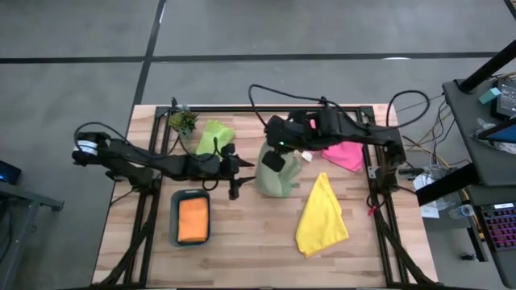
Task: Fold microfiber towels
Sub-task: Fold the light green microfiber cloth
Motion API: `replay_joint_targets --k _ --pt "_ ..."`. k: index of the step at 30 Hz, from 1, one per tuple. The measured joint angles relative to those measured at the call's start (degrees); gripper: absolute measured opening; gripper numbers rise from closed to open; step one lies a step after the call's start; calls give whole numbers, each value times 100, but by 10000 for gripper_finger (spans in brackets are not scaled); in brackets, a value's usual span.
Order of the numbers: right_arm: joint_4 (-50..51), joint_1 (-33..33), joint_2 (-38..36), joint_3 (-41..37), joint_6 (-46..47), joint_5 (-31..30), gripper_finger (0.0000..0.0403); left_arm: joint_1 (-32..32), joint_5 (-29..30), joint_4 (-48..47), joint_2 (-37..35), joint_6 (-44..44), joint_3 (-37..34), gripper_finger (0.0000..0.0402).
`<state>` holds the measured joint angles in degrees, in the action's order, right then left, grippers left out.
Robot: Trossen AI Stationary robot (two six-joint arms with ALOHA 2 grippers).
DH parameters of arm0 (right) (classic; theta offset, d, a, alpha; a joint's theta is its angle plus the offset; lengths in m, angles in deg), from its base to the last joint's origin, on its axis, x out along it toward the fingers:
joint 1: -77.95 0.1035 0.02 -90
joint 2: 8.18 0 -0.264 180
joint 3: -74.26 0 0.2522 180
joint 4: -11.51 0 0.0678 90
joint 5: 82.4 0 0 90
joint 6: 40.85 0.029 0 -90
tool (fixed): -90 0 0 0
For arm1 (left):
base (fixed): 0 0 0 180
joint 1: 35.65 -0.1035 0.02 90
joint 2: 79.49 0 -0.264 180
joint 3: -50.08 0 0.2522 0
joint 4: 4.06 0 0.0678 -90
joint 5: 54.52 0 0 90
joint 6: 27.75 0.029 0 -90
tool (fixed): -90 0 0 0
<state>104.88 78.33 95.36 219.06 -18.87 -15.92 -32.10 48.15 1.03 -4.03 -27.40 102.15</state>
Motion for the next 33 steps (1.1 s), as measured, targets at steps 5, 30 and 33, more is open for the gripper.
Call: replay_joint_targets --k 5,30,33 --pt "265 -414 354 122 -37 -347 8 -7 9 -1001 -625 -5 -16 187" --pt "417 -1105 623 87 -97 1453 8 -19 1180 551 1910 -245 365 187" --pt "610 -1026 599 87 -11 1920 8 -110 1921 -330 1794 -409 524 187"
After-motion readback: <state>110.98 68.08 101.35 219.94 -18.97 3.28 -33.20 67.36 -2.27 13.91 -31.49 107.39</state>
